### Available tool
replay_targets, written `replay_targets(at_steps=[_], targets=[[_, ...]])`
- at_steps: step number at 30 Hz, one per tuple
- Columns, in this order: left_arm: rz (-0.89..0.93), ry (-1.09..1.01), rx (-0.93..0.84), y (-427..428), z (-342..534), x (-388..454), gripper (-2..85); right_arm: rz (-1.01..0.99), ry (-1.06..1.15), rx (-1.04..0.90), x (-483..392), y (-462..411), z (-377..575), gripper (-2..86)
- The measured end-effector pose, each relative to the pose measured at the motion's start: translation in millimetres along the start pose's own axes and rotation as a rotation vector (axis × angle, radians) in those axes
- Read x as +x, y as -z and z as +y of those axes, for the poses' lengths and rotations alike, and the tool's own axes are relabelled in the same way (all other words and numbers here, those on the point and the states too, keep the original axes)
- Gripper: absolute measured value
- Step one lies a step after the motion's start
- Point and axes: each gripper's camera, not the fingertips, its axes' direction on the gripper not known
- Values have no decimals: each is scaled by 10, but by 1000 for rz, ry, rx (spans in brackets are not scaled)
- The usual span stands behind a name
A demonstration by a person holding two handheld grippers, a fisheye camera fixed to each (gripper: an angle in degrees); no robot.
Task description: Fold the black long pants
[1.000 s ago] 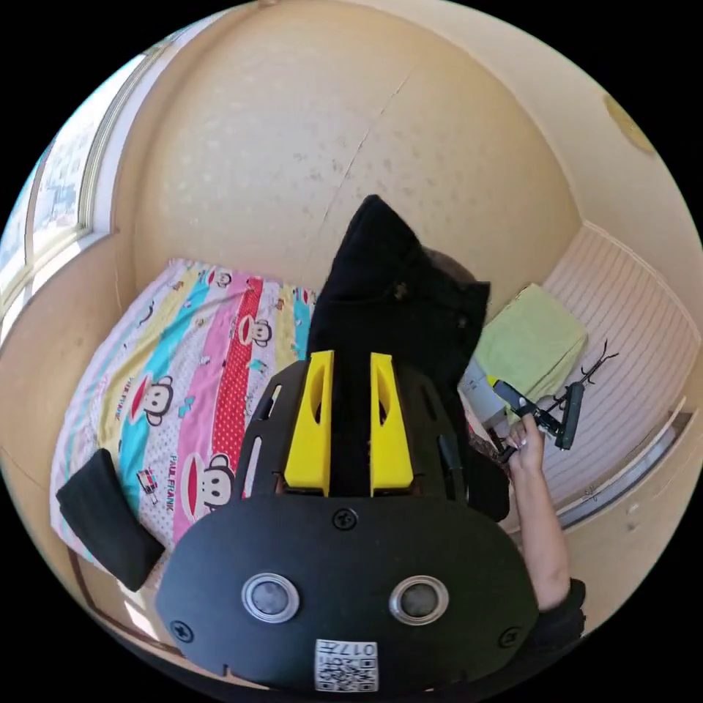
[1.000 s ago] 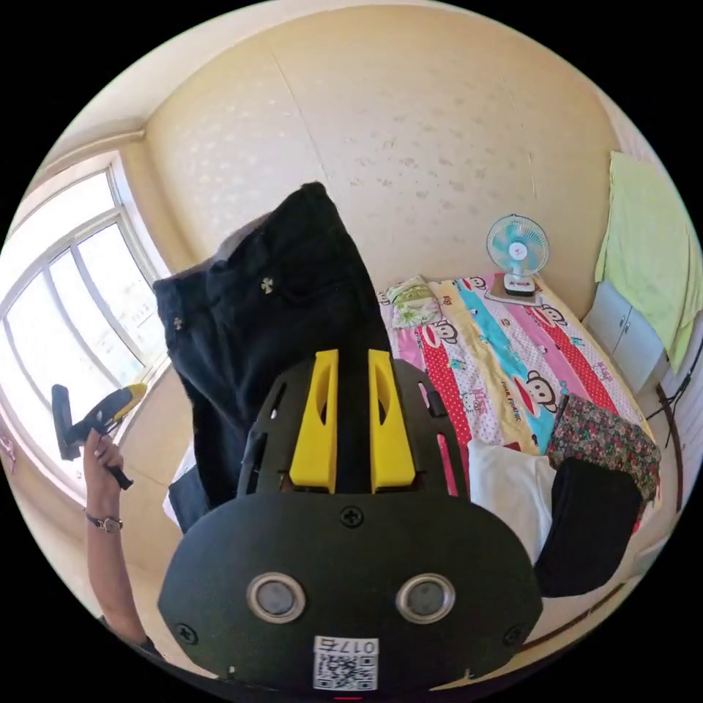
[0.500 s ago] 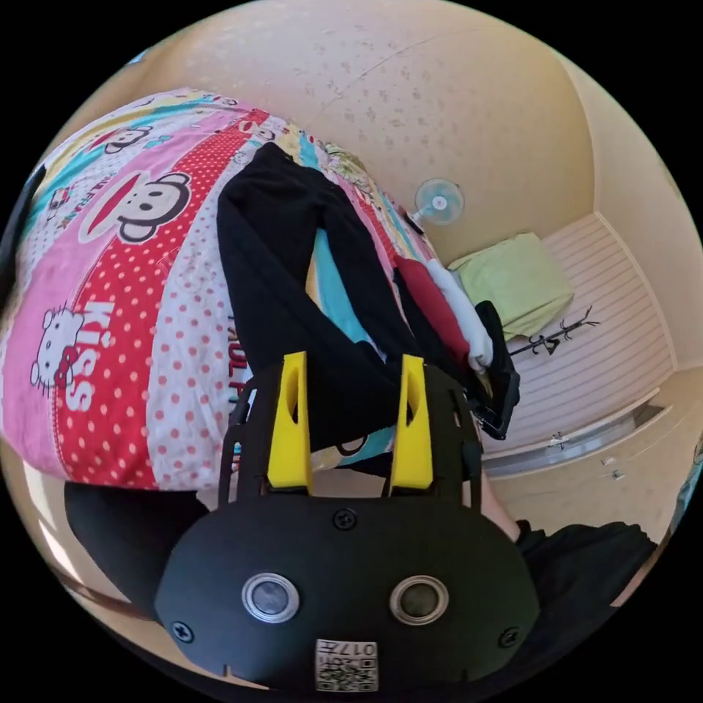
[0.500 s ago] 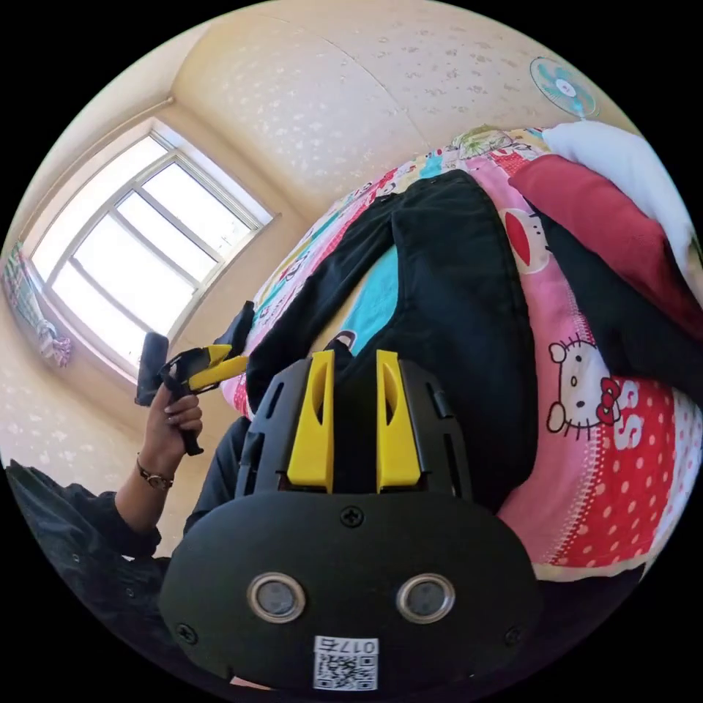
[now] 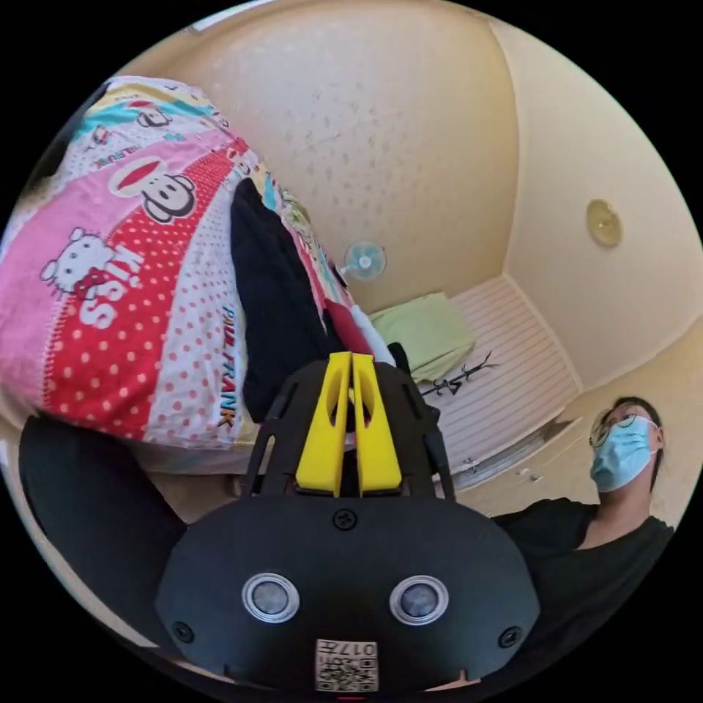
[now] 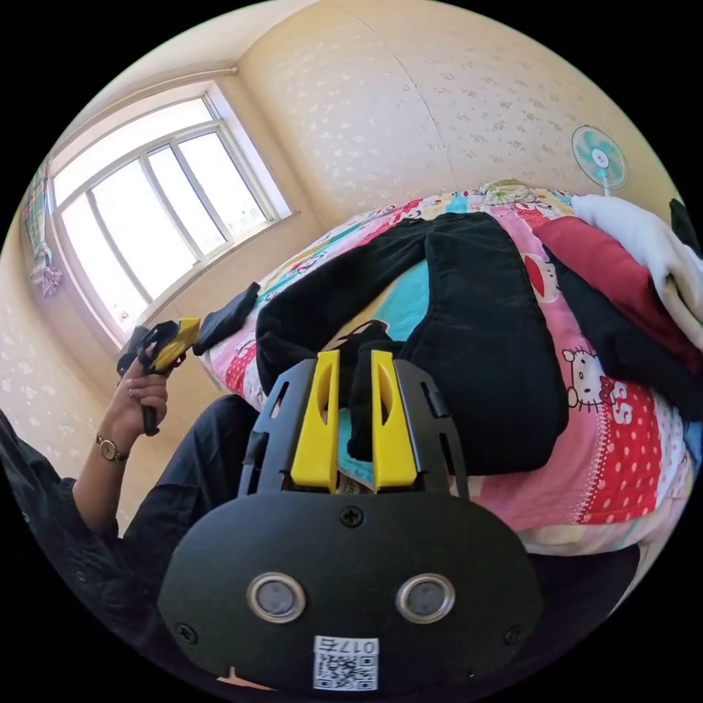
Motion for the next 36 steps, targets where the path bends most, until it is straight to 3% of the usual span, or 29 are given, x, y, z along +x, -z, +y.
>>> replay_targets(at_steps=[3,6,8,10,12,14,16,20,22,24,26,29,33,36], targets=[[-195,64,-37,548,51,-233,12,-33,33,7,-239,86,76,93],[-169,58,-182,495,93,-295,91,-138,212,-43,-655,1,61,118],[-162,35,-258,345,116,-250,114,-212,298,-181,-905,-243,72,114],[-106,27,-303,229,125,-165,144,-121,270,-461,-1194,-685,172,67],[-52,51,-308,247,128,-120,163,-52,387,-425,-1622,-530,279,45],[-30,66,-300,324,120,-87,187,-196,481,-346,-2041,-233,282,35],[-116,59,-301,396,106,-27,225,-421,420,-252,-2345,-26,185,25],[-192,92,-461,144,181,-225,225,-651,421,-354,-2591,-183,253,11],[-297,147,-574,-72,348,-582,145,-995,368,-351,-2545,-211,362,9],[-340,168,-563,4,455,-790,69,-1036,252,-350,-2337,-242,369,10],[-273,199,-516,187,544,-955,54,-996,204,-357,-2055,-151,289,14],[-198,198,-482,474,640,-1070,40,-763,161,-307,-1564,315,76,34],[25,196,-274,1197,650,-1012,39,-273,62,-216,-1077,1143,-194,98],[-71,286,-172,1718,759,-1238,45,-46,62,-176,-973,1576,-261,120]])
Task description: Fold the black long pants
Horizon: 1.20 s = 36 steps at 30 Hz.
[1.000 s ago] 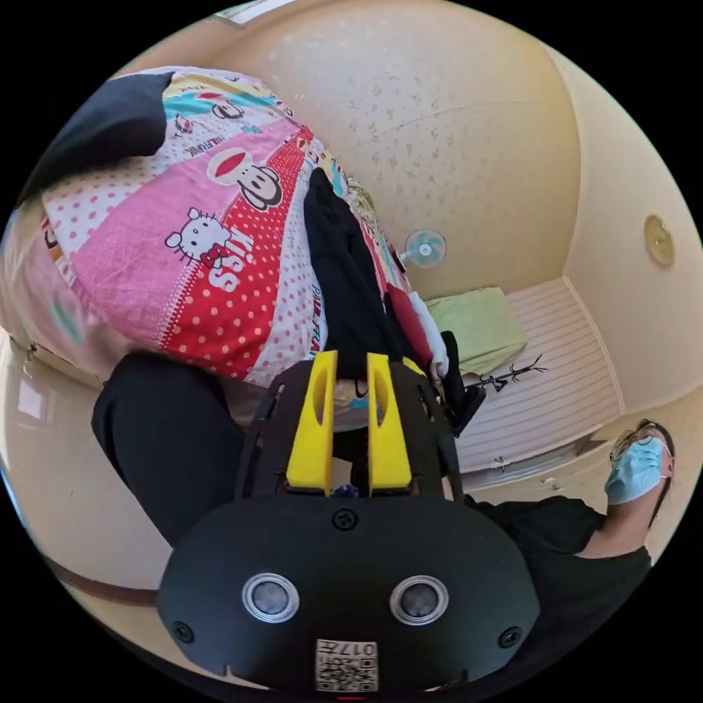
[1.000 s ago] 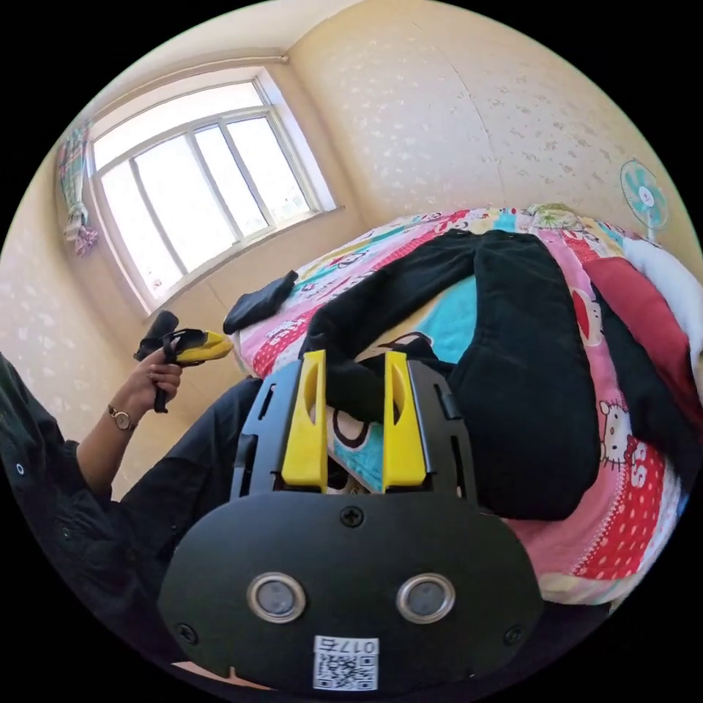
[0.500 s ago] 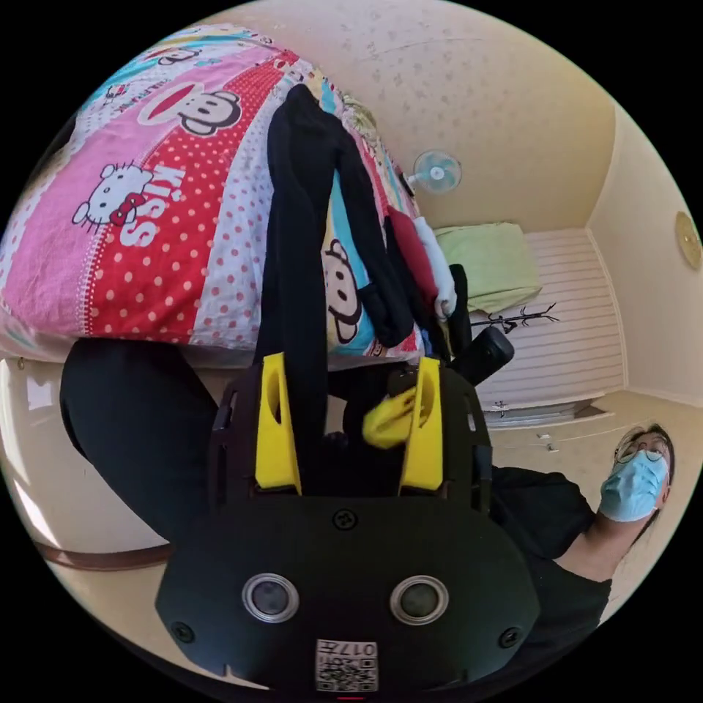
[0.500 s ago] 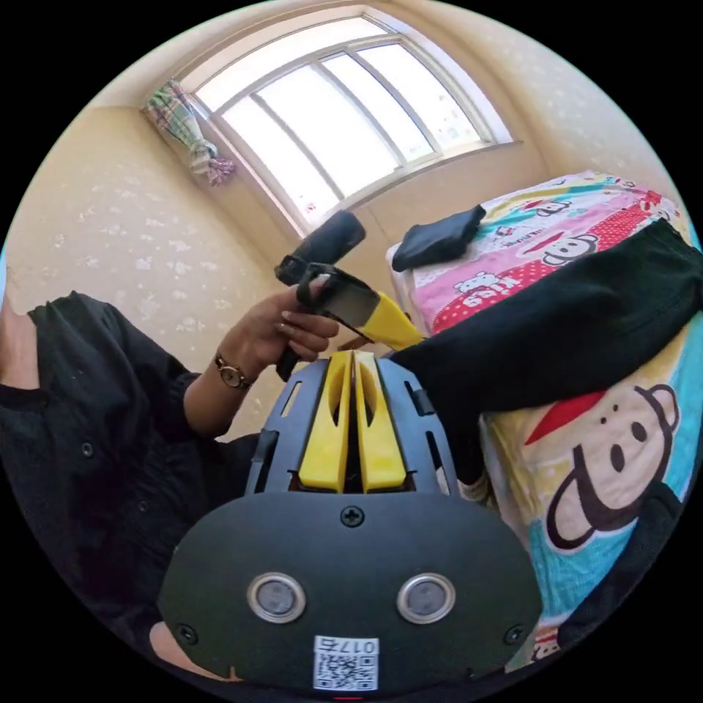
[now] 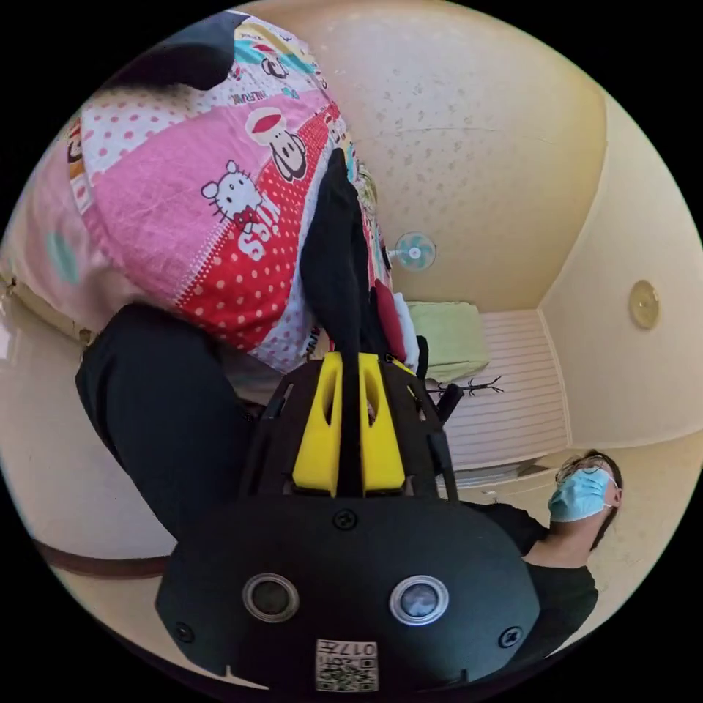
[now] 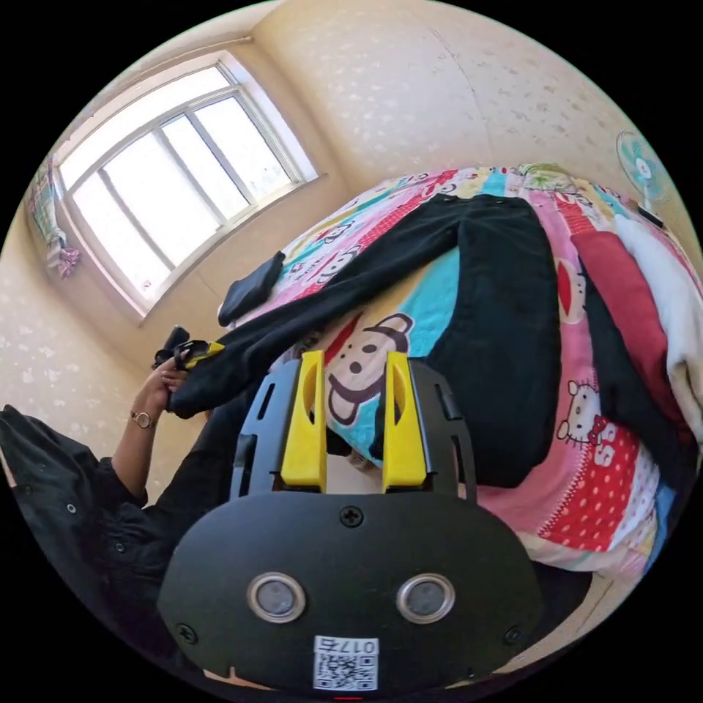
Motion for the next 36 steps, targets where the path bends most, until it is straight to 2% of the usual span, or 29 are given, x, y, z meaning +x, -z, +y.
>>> replay_targets(at_steps=[4,5,8,10,12,14,16,19,21,23,25,26,29,30,31,33,35,36], targets=[[-335,-77,15,224,452,402,86,237,-95,15,330,514,58,130],[-361,-102,14,201,522,498,95,250,-117,12,414,584,70,132],[-283,-268,-71,-211,760,965,123,131,-49,13,737,871,186,147],[-54,-384,-281,-926,770,1223,126,35,-7,38,954,1059,342,151],[-11,-458,-393,-1559,799,1406,127,29,-56,49,1148,1183,431,152],[-73,-560,-496,-2247,886,1601,135,-9,-128,79,1357,1335,514,153],[-170,-665,-576,-3064,1057,1720,162,-141,-186,186,1586,1585,671,152],[-222,-732,-596,-3741,1269,1656,171,-325,-236,316,1857,1844,886,151],[-310,-804,-582,-3984,1426,1635,166,-370,-258,354,1966,1959,981,150],[-413,-872,-584,-4192,1597,1623,144,-365,-269,367,2027,2051,1040,150],[-535,-913,-556,-4336,1785,1595,53,-347,-286,356,2114,2107,1077,151],[-530,-899,-556,-4333,1804,1593,52,-349,-291,354,2141,2115,1084,151],[-162,-735,-568,-3943,1692,1643,44,-404,-296,401,2243,2218,1132,153],[116,-614,-545,-3681,1563,1621,42,-429,-285,435,2256,2284,1152,153],[306,-482,-476,-3426,1436,1519,41,-444,-279,461,2264,2335,1171,155],[413,-373,-428,-3163,1324,1359,40,-461,-283,456,2290,2336,1181,160],[392,-337,-399,-2988,1301,1224,42,-482,-309,402,2349,2229,1173,169],[317,-307,-395,-2962,1315,1088,44,-510,-330,349,2391,2105,1161,175]])
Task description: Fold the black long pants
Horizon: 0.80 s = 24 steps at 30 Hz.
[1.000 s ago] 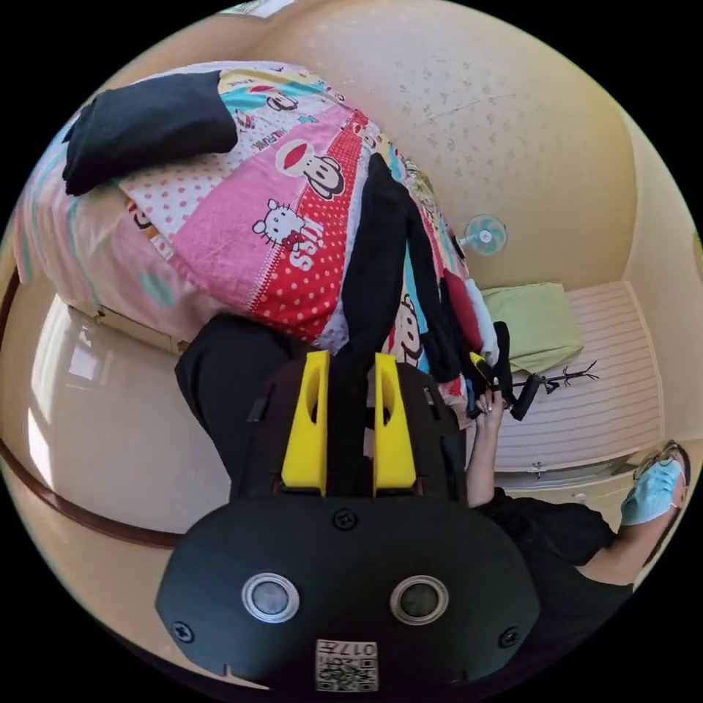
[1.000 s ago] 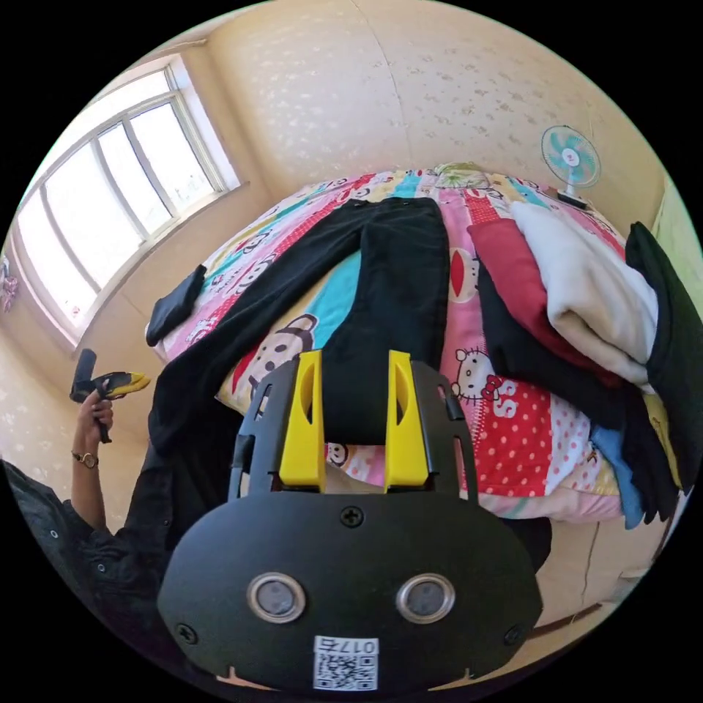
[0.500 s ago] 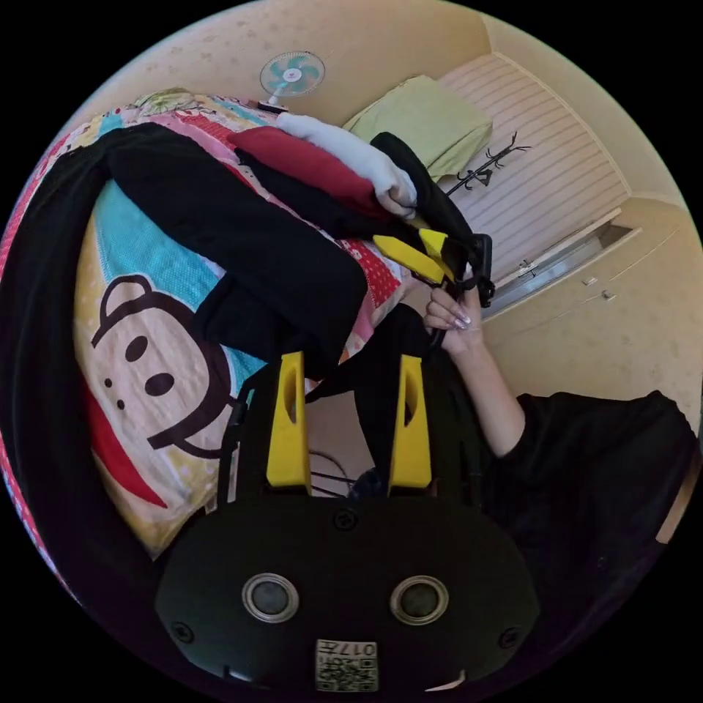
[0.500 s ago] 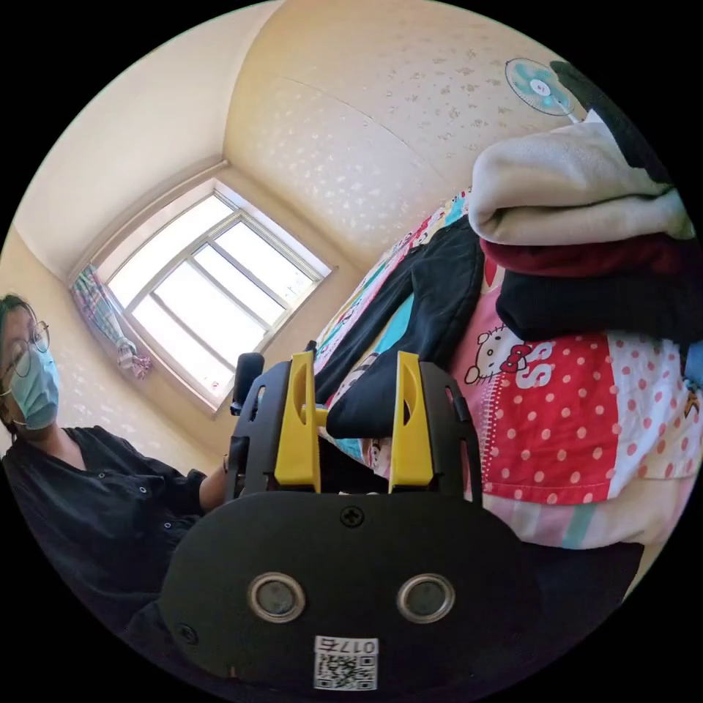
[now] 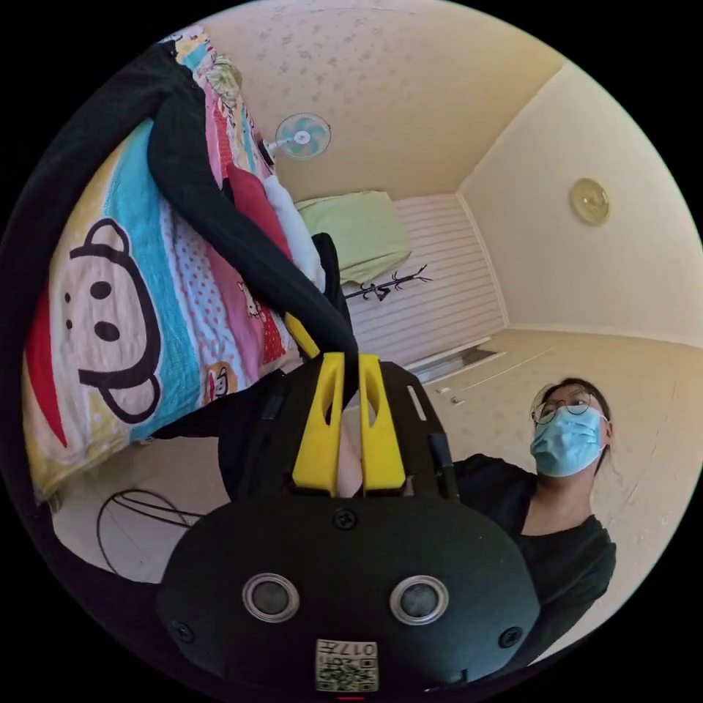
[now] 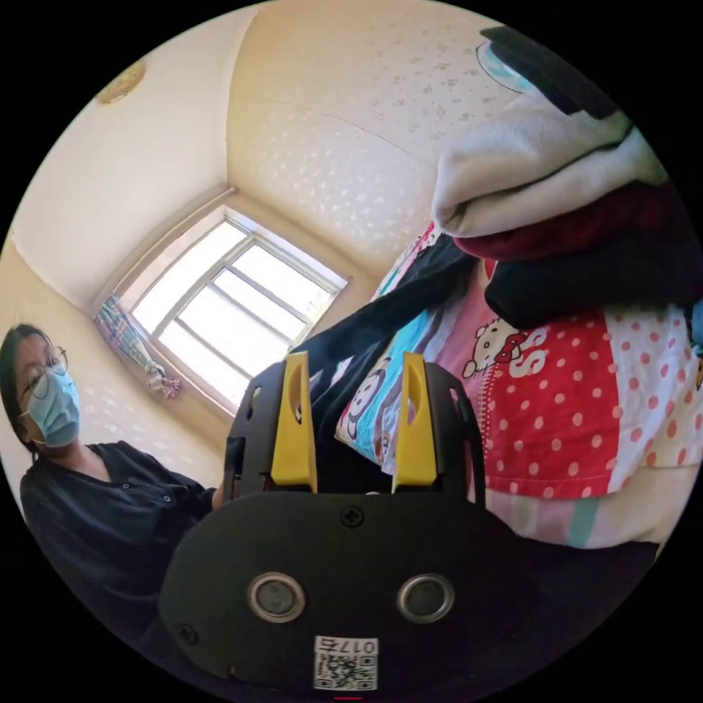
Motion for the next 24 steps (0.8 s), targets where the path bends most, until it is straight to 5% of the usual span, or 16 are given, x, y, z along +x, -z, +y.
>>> replay_targets(at_steps=[6,18,24], targets=[[-416,262,-165,-336,520,-770,62,47,-110,-257,345,-655,117,178],[-636,-151,-192,-1014,608,51,43,400,-81,-639,289,-1527,474,120],[-525,-43,-302,-1305,687,-371,29,468,1,-728,220,-1916,843,51]])
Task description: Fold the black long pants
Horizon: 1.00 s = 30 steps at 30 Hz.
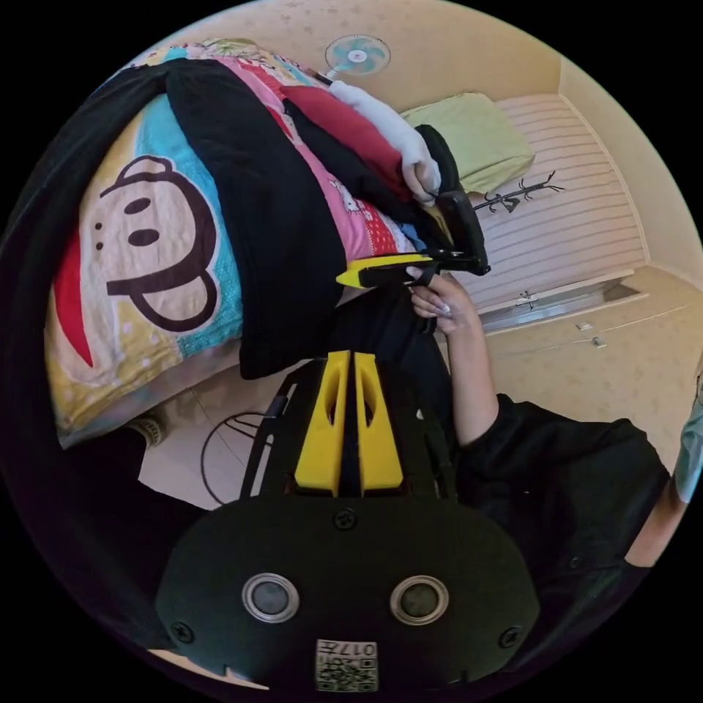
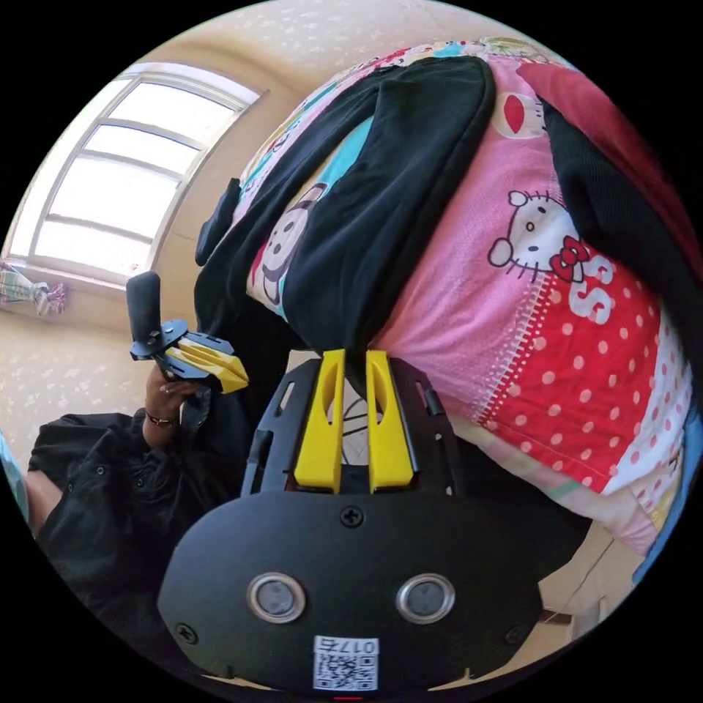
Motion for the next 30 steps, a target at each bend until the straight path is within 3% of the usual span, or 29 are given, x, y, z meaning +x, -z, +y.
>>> replay_targets(at_steps=[5,9,15,17,21,26,30], targets=[[-68,-58,63,334,7,266,112,-104,72,140,-234,235,197,28],[-108,-83,137,653,-79,625,182,-299,194,234,-622,367,106,15],[-64,18,174,880,-314,440,218,-385,252,123,-1214,-111,-558,10],[-69,81,224,977,-332,213,207,-359,236,77,-1375,-350,-704,9],[-56,200,252,982,-348,-511,51,-334,191,-44,-1398,-1049,-887,12],[198,272,335,1210,-96,-1057,42,-353,248,-29,-1236,-1109,-512,32],[241,267,367,1545,7,-1140,46,-73,232,-3,-1189,-1191,32,117]])
